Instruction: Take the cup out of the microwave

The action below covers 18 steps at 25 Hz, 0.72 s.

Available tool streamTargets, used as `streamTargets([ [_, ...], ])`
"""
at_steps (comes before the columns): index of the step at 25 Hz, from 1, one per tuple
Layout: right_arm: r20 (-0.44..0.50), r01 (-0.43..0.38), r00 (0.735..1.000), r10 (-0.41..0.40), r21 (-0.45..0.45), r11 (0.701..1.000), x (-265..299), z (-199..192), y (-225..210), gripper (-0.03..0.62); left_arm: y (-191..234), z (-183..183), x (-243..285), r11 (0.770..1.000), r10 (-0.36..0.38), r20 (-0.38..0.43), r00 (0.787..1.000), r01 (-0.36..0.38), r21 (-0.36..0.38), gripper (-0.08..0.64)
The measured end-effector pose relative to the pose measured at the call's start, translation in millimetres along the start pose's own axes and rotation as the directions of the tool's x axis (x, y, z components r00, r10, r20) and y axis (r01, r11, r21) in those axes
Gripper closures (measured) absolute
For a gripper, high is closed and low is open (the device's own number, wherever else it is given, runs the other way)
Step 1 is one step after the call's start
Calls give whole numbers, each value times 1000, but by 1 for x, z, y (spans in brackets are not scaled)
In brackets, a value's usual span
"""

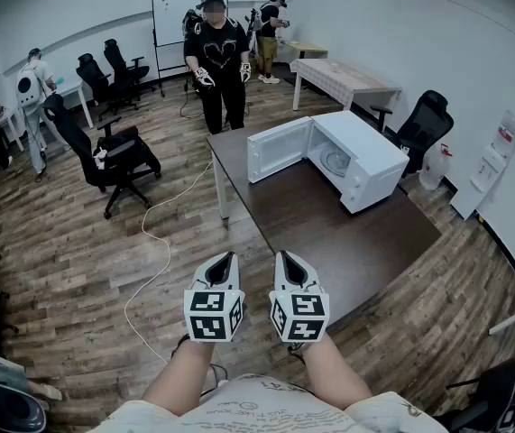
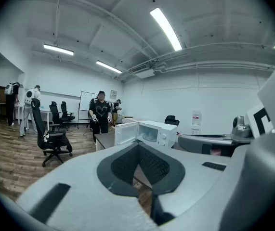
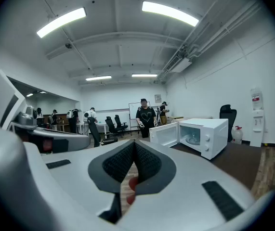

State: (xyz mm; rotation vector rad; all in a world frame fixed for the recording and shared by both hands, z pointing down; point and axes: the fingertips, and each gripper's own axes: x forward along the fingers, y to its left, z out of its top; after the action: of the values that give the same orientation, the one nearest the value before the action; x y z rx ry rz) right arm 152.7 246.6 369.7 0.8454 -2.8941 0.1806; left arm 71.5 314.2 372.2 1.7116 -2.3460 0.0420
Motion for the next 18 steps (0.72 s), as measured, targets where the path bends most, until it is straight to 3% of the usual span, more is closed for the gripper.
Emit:
streamTargets([
  [10, -2, -7, 1000, 7, 14, 1000, -1, -4, 10, 581, 5, -2, -3, 1000, -25, -1, 1000, 25, -16, 546],
  [18, -7, -38, 999, 38, 27, 999, 8, -9, 42, 581, 33, -9, -13, 999, -28, -3, 1000, 28, -33, 546],
])
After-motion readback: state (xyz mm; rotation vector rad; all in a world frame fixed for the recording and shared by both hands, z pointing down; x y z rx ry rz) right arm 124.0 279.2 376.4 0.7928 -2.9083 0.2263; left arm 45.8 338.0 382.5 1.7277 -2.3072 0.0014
